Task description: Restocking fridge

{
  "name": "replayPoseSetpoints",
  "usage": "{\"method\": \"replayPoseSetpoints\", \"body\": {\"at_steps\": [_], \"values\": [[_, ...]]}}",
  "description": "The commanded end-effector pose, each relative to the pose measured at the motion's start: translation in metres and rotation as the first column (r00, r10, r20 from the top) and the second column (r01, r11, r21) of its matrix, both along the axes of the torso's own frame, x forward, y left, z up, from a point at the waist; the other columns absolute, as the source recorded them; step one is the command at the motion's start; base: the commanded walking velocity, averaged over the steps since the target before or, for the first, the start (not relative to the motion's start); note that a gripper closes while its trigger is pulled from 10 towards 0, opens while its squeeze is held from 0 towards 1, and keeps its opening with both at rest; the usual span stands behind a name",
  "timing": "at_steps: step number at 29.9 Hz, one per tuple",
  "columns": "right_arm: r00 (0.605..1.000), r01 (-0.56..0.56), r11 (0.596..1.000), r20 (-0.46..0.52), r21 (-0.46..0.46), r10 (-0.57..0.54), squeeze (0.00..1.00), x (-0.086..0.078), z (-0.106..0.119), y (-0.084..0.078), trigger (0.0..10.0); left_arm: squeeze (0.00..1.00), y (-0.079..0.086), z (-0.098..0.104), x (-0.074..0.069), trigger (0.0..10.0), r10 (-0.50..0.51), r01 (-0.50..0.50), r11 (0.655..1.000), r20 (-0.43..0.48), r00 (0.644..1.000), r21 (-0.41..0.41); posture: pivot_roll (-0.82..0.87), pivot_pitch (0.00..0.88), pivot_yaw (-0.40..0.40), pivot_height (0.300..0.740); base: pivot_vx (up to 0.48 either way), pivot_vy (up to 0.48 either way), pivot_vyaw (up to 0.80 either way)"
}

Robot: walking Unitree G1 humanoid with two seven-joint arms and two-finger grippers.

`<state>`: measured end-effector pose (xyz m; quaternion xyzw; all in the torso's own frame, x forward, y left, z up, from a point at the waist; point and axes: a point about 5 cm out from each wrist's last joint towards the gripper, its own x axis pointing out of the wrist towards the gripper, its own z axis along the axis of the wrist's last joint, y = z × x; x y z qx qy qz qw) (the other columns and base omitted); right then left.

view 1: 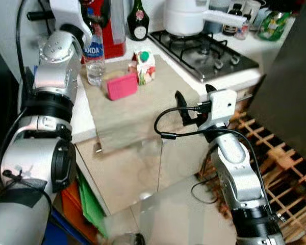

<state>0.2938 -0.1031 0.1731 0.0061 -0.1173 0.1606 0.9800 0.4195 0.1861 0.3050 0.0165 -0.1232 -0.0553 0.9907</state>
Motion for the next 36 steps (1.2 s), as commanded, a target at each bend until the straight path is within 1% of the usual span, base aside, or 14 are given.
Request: {"method": "replayPoseSetpoints", "body": {"at_steps": [1,8,14,20,24,25,26,27,28,29,31,32,33,36], "values": [[1.000,-0.018,1.000,-0.003,0.012,0.018,0.04,-0.008,0.003,0.004,10.0,0.00,0.007,0.006,0.001,10.0,0.023,-0.023,0.999,-0.008,1.000,-0.032,-0.13,0.000,0.075,0.740,0.000,0.000,0.00],[0.999,-0.020,1.000,-0.025,-0.001,0.020,0.04,-0.025,0.003,0.001,10.0,0.00,0.017,0.010,0.003,10.0,0.113,-0.113,0.993,-0.020,0.993,-0.029,-0.17,0.000,0.083,0.740,0.000,0.000,0.00],[0.996,-0.008,1.000,-0.091,-0.008,0.007,0.04,-0.045,-0.003,-0.001,10.0,0.00,0.027,0.039,-0.001,10.0,0.184,-0.181,0.983,0.097,0.978,-0.033,-0.20,0.023,0.084,0.740,0.000,0.000,0.00],[0.996,0.034,0.999,-0.086,-0.004,-0.035,0.04,-0.048,0.001,-0.004,10.0,0.00,0.024,0.047,-0.008,10.0,0.057,-0.050,0.998,0.234,0.971,-0.033,-0.20,0.022,0.102,0.740,0.000,0.000,0.00],[0.987,0.157,0.988,-0.036,0.001,-0.157,0.04,-0.052,0.012,-0.024,10.0,0.00,0.018,-0.004,-0.030,10.0,-0.066,0.065,0.998,0.257,0.964,0.013,-0.13,0.000,0.087,0.740,0.000,0.000,0.00],[0.987,0.157,0.988,-0.036,0.001,-0.157,0.04,-0.052,0.012,-0.024,10.0,0.00,0.018,-0.004,-0.030,10.0,-0.066,0.065,0.998,0.257,0.964,0.013,-0.13,0.000,0.087,0.740,0.000,0.000,0.00],[0.987,0.162,0.987,-0.022,-0.007,-0.162,0.04,-0.053,0.014,-0.025,10.0,0.00,0.014,-0.016,-0.040,10.0,-0.074,0.074,0.997,0.248,0.966,0.010,-0.12,0.000,0.082,0.740,0.000,0.000,0.00],[0.988,0.151,0.988,0.007,-0.019,-0.151,0.04,-0.050,0.019,-0.025,10.0,0.00,0.002,-0.043,-0.067,10.0,-0.079,0.086,0.996,0.219,0.972,-0.022,-0.07,0.000,0.049,0.740,0.000,0.000,0.00],[0.988,0.151,0.988,0.007,-0.019,-0.151,0.04,-0.050,0.019,-0.025,10.0,0.00,0.002,-0.043,-0.067,10.0,-0.079,0.086,0.996,0.219,0.972,-0.022,-0.07,0.000,0.049,0.740,0.000,0.000,0.00],[0.991,0.130,0.991,0.021,-0.027,-0.129,0.04,-0.045,0.021,-0.024,10.0,0.00,-0.006,-0.070,-0.094,10.0,-0.094,0.090,0.995,0.187,0.978,0.032,-0.05,0.000,0.028,0.740,0.000,0.000,0.00],[0.993,0.120,0.992,0.023,-0.029,-0.120,0.04,-0.041,0.020,-0.024,10.0,0.00,-0.010,-0.083,-0.105,10.0,-0.109,0.096,0.992,0.175,0.979,0.080,-0.03,0.000,0.018,0.740,0.000,0.000,0.00],[0.995,0.099,0.994,0.019,-0.036,-0.099,0.04,-0.036,0.016,-0.024,10.0,0.00,-0.008,-0.113,-0.118,10.0,-0.084,0.066,0.983,0.098,0.992,0.171,-0.01,0.000,-0.008,0.740,0.000,0.000,0.00],[0.997,0.078,0.996,-0.001,-0.050,-0.078,0.04,-0.027,0.008,-0.025,10.0,0.00,-0.002,-0.151,-0.140,10.0,-0.016,0.020,0.984,-0.028,0.999,0.176,0.01,0.000,-0.034,0.740,0.000,0.000,0.00],[0.997,0.065,0.997,-0.049,-0.036,-0.067,0.04,-0.010,0.001,-0.031,10.0,0.00,0.005,-0.161,-0.154,10.0,0.128,-0.123,0.991,-0.106,0.986,0.048,0.08,0.000,-0.099,0.740,0.000,0.000,0.25]]}}
